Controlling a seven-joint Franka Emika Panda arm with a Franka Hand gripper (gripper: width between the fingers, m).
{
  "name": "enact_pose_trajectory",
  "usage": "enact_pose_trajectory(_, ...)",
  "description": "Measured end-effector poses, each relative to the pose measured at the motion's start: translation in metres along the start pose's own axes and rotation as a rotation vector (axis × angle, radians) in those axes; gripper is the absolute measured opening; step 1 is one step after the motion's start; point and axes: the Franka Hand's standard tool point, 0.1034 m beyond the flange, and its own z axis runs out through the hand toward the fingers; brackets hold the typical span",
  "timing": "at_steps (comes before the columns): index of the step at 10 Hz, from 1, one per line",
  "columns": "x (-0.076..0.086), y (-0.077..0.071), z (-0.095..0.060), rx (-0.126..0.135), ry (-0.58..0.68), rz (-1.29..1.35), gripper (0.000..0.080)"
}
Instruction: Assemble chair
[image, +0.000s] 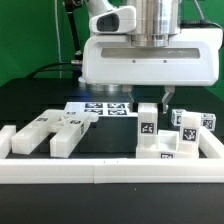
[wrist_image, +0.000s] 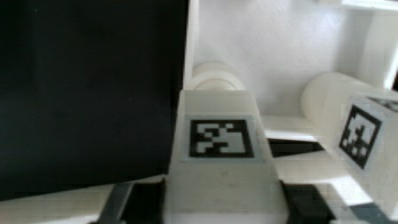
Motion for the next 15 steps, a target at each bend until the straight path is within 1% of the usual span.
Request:
enact_pose_trajectory(2,-0.001,-0.004,0.000,0.005,0.014,0.152,0.0291)
enact_pose_trajectory(4,0.000,-0.010,0.001,0.022,0.032,0.315,0.0291)
enact_pose_trajectory(6,-0.001,-0.013,0.001,0.027,0.032,0.423,0.0291)
enact_pose_trajectory(10,-0.004,-0.026,0.002,0.071,0.012,0.835,0.0291)
enact_pose_trajectory(14,-0.003,-0.031,0.003,0.096,-0.011,1.091,0.0291)
enact_pose_trajectory(15,-0.003,-0.031,0.003,0.096,-0.011,1.091,0.0291)
